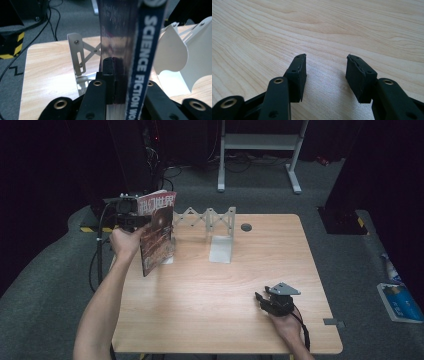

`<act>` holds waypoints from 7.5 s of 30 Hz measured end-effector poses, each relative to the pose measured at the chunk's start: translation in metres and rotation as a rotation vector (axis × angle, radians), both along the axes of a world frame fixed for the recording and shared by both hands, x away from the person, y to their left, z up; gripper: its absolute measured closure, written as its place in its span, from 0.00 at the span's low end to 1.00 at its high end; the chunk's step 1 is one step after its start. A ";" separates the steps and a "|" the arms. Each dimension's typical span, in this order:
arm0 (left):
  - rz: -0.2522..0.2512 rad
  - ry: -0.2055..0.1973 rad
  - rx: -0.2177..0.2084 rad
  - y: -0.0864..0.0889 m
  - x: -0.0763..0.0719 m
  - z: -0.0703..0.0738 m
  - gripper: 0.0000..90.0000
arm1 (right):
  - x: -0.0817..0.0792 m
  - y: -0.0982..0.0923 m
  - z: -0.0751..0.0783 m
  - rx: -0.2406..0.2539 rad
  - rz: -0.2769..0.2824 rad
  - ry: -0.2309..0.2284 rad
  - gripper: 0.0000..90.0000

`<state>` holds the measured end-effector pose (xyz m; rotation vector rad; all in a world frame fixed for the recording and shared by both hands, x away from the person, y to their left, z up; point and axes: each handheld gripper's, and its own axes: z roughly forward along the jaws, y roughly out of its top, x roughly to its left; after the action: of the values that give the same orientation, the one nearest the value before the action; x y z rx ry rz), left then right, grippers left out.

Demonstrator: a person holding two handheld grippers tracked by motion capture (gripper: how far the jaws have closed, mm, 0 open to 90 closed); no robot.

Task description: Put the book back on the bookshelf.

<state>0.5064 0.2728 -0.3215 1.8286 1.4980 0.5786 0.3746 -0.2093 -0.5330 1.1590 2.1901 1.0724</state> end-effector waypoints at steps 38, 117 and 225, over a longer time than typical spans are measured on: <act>-0.030 0.150 0.005 0.003 0.002 0.011 0.93 | -0.001 0.000 0.000 0.003 -0.002 0.002 0.57; 0.056 -0.186 0.019 -0.002 -0.031 -0.024 0.93 | -0.001 0.000 0.000 0.000 0.003 -0.002 0.57; 0.096 -0.160 -0.050 0.042 -0.064 -0.037 0.47 | -0.001 0.000 0.000 0.002 0.004 -0.003 0.55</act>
<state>0.4427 0.3150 -0.3585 1.6391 1.4843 0.7098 0.3737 -0.2092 -0.5333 1.1535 2.1908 1.0770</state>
